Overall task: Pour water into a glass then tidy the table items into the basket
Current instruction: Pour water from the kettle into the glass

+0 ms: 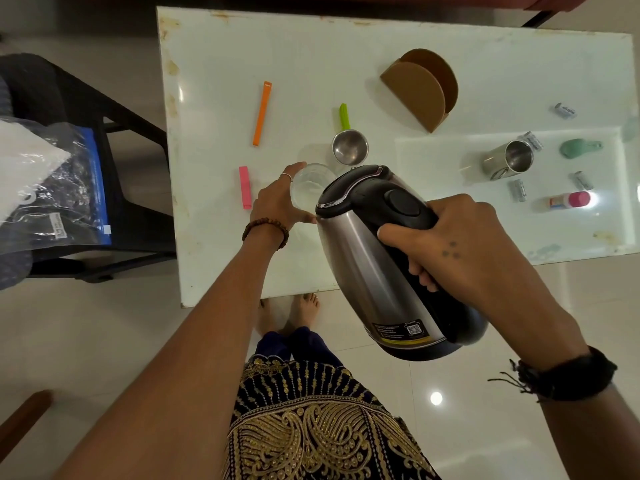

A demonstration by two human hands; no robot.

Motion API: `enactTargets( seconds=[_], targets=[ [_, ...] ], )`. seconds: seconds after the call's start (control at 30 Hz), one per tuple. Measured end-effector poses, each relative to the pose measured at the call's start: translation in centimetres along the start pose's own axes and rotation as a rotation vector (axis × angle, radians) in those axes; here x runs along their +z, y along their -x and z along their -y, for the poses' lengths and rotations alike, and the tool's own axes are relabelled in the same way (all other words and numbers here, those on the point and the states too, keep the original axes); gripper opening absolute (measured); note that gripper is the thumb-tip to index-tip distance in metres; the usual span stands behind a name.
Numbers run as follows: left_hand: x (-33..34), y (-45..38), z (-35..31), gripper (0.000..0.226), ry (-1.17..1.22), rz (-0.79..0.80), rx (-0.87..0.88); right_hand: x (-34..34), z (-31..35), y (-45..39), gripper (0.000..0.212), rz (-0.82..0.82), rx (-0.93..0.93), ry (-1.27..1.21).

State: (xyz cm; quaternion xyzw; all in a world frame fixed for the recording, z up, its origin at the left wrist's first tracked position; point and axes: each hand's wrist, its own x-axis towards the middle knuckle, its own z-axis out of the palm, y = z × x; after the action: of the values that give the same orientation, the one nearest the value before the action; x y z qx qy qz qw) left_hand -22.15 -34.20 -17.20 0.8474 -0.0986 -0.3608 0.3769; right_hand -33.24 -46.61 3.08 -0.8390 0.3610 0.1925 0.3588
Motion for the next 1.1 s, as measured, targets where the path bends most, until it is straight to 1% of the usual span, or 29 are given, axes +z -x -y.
enactTargets(
  seconds=[0.4, 1.1],
  targets=[
    [0.12, 0.08, -0.02, 0.091, 0.012, -0.024, -0.027, -0.01, -0.21, -0.05, 0.027, 0.015, 0.0, -0.025],
    [-0.03, 0.08, -0.03, 0.089, 0.014, -0.017, -0.03, 0.34, -0.31, -0.41, 0.028, 0.036, -0.011, 0.014]
  ],
)
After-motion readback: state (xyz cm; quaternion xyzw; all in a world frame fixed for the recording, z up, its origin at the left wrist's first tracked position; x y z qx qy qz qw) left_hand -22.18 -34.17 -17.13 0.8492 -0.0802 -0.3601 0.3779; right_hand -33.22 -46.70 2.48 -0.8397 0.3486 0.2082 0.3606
